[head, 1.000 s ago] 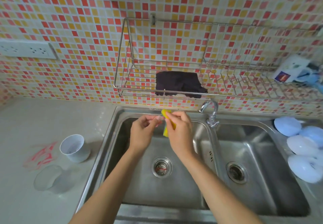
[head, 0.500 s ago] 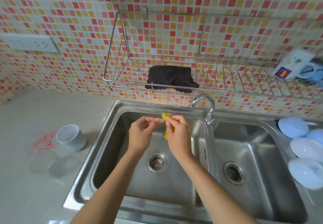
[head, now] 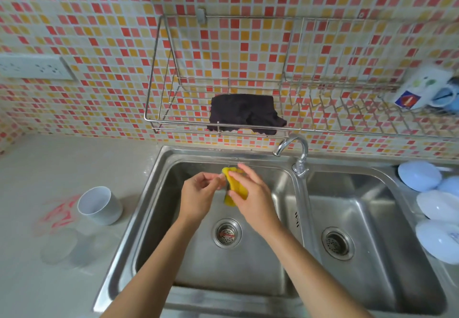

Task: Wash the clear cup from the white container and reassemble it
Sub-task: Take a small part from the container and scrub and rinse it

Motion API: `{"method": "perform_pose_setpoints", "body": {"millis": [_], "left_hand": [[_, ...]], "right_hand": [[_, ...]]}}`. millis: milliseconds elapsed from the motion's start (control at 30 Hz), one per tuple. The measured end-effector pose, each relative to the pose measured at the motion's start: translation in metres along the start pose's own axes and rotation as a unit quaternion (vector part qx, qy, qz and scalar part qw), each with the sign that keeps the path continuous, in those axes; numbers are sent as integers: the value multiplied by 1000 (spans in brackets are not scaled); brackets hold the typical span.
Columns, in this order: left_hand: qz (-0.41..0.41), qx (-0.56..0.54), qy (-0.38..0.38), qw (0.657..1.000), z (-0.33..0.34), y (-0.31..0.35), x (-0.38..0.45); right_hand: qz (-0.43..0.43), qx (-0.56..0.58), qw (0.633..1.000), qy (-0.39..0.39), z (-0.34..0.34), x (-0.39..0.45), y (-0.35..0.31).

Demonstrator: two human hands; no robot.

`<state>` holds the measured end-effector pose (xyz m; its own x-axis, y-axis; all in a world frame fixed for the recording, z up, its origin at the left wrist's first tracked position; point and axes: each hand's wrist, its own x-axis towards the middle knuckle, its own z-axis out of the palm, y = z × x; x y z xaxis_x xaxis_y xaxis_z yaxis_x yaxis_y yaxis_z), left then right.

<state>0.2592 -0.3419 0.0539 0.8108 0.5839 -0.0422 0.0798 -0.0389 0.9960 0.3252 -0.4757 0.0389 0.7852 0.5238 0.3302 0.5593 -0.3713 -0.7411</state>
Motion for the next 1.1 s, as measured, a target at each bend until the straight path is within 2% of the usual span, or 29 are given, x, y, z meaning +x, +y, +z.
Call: {"method": "perform_pose_setpoints", "body": {"millis": [200,300,367,500,600,733,900,1033,1100], "left_hand": [[-29,-28,-53,998,-3,-7,16],[-27,-17,-75,997,-9,-11,21],[-1,49,-86,995,-15,-15,23],[106,177,-96,974,-29,-19,25],[143,219,-77,962,-38,-19,30],[79,135,-42,987,-45,-21,38],[20,28,-57,998,-40,-25,38],[-18,-37,-44,998,-34,-26,35],[-32,-59,-50,997,-31,-26,36]], "right_hand": [[-52,-108,992,48,8,15,1],[-83,-147,985,28,12,20,3],[-105,-168,980,17,15,21,4],[-117,-187,975,-6,20,24,-3],[-117,-188,974,-36,22,30,-6],[-23,-164,986,36,13,35,2],[-93,-177,979,29,44,20,-23],[-34,-191,977,86,36,29,-4],[-35,-192,977,82,43,24,-8]]}}
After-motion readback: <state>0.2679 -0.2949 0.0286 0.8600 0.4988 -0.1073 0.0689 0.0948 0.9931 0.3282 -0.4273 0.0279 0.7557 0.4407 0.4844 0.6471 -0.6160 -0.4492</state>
